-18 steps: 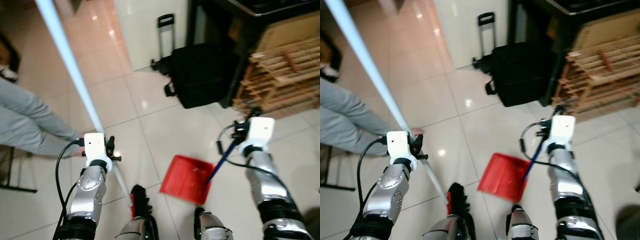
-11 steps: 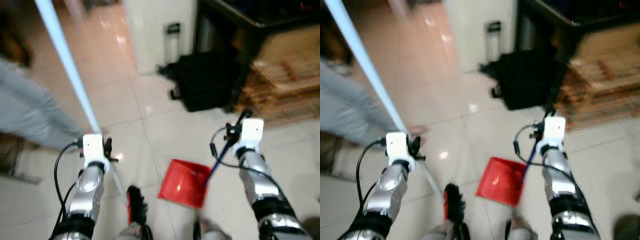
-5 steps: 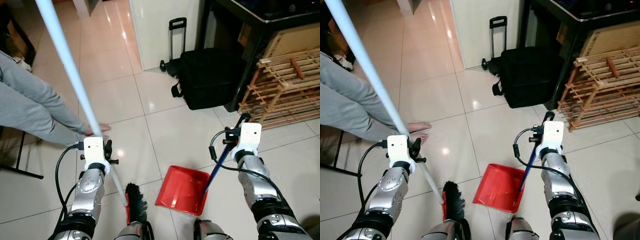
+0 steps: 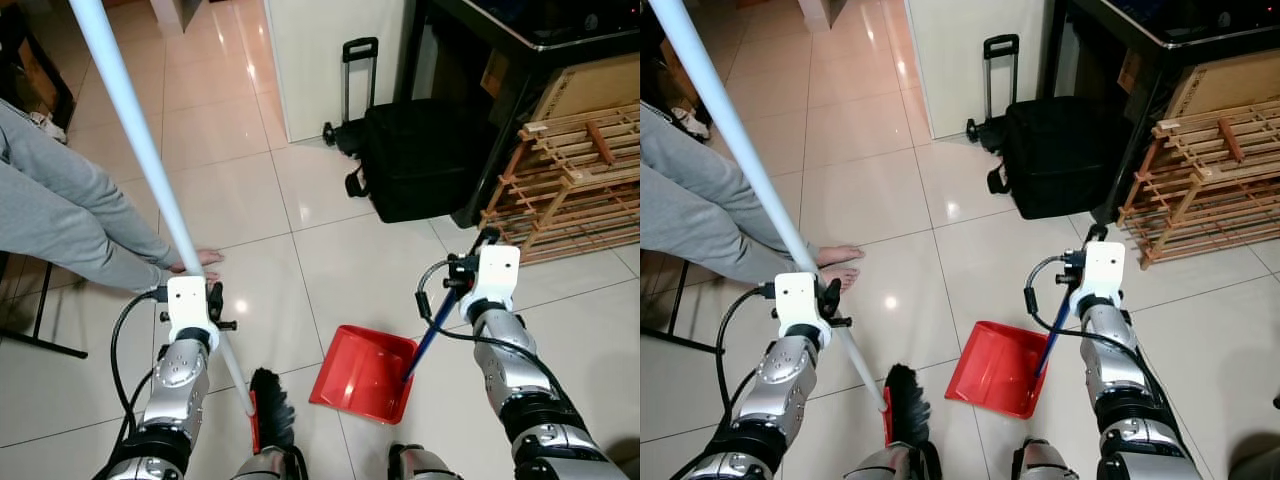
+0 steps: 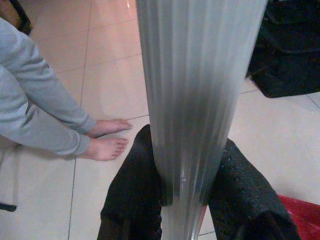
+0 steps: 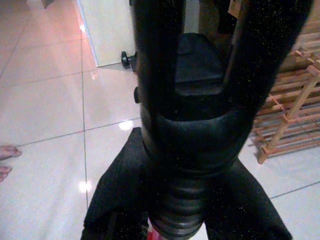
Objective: Sweep floor
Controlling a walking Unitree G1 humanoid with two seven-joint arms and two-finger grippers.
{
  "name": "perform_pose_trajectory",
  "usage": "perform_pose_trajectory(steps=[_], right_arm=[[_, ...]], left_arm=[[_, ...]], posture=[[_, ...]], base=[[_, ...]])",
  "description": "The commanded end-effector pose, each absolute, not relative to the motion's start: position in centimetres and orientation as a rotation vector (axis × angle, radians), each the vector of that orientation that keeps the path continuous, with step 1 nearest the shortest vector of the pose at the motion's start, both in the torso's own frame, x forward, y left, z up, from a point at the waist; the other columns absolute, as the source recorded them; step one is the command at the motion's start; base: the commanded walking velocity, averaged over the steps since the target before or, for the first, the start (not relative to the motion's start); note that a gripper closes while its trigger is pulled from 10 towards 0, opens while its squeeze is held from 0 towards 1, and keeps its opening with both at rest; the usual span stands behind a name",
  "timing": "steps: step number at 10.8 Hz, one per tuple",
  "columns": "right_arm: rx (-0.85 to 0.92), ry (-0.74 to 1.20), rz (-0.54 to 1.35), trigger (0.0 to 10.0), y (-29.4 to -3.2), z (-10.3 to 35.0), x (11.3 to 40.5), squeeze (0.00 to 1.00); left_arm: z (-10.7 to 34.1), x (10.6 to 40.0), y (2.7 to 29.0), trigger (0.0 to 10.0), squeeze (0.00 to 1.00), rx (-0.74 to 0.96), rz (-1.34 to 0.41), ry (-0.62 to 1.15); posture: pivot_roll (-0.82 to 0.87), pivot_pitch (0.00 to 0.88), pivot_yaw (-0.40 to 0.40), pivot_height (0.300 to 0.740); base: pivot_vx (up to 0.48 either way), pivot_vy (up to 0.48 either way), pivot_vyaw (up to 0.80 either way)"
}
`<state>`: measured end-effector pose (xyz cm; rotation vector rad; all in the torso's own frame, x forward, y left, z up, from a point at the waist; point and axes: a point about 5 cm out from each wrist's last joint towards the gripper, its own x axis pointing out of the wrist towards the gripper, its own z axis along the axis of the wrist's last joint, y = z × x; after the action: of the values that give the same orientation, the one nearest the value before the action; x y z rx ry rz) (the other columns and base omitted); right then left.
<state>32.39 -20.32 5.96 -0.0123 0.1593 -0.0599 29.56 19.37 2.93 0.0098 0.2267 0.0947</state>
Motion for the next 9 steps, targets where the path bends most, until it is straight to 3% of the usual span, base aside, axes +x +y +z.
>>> perform_pose_trajectory(steps=[1, 3, 9], right_arm=[[-0.006, 0.133, -0.056, 10.0, -20.05, 6.50, 32.77, 0.00], [-0.010, 0.137, -0.056, 10.0, -20.11, 6.39, 32.78, 0.00], [-0.017, 0.144, -0.062, 10.0, -20.38, 6.19, 32.66, 0.00]], left_arm=[[2.45, 29.21, 20.06, 10.0, 0.00, 0.040, 0.117, 0.253], [2.38, 29.25, 19.93, 10.0, 0.00, 0.043, 0.116, 0.253], [2.10, 29.22, 19.65, 10.0, 0.00, 0.044, 0.105, 0.262]], posture=[[-0.19, 0.116, 0.116, 0.740], [-0.19, 0.115, 0.116, 0.740], [-0.19, 0.114, 0.117, 0.740]], base=[[0.000, 0.000, 0.00], [0.000, 0.000, -0.20], [0.000, 0.000, -0.80]])
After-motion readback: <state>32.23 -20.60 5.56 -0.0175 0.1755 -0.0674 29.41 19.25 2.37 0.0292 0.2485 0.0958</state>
